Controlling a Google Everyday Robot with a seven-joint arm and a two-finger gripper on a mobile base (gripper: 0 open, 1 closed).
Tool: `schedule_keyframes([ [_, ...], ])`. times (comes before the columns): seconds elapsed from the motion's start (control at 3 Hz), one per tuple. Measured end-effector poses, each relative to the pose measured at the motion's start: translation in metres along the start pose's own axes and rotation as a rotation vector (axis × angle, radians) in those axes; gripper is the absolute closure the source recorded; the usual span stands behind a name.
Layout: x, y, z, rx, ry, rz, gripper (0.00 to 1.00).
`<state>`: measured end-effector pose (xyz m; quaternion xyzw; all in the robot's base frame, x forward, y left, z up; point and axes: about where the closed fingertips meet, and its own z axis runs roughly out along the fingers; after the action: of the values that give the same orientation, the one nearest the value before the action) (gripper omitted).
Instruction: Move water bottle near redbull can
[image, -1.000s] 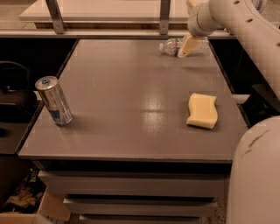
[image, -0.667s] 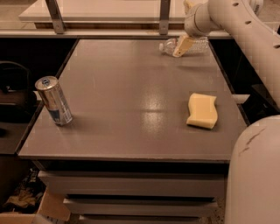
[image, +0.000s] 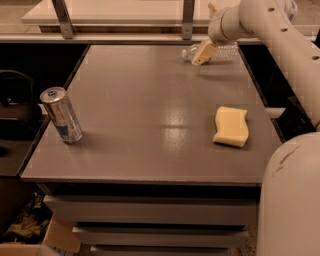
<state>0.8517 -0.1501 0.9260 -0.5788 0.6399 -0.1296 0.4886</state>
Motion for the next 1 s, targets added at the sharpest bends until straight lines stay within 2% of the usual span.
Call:
schedule_keyframes([
  [1.0, 0.014, 0.009, 0.011, -0.02, -0.016, 0.131, 0.0],
])
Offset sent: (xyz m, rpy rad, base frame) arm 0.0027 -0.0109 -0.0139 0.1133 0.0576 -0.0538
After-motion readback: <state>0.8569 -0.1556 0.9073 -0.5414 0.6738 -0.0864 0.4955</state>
